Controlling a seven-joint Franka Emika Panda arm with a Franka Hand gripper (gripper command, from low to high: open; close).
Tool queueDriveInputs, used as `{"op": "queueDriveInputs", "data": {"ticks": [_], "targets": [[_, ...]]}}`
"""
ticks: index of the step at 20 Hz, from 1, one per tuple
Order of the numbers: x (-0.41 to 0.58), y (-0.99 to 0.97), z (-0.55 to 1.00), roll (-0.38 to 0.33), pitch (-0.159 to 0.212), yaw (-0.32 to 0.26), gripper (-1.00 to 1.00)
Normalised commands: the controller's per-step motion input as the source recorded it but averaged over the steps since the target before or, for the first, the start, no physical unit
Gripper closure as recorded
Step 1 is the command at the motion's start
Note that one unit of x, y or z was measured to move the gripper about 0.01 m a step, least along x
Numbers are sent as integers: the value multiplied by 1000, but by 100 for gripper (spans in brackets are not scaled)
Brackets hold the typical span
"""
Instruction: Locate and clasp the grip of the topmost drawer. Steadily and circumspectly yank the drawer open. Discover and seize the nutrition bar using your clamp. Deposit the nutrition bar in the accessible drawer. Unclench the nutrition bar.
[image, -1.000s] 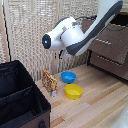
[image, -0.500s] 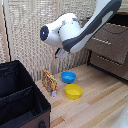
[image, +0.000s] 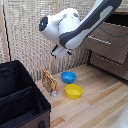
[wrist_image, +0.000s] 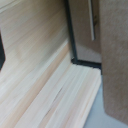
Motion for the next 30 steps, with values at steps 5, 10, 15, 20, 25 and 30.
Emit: {"op": "queueDriveInputs", "data": {"ticks": [5, 10, 15, 20, 25, 30], "targets": [[182, 281, 0, 375, 0, -152, -100], [248, 299, 0, 375, 0, -127, -100], [350, 285, 0, 375, 0, -90, -100], [455, 236, 0, 370, 0, -35, -100], [447, 210, 5, 364, 11, -7, -100], [375, 161, 9, 351, 79, -8, -100]]}}
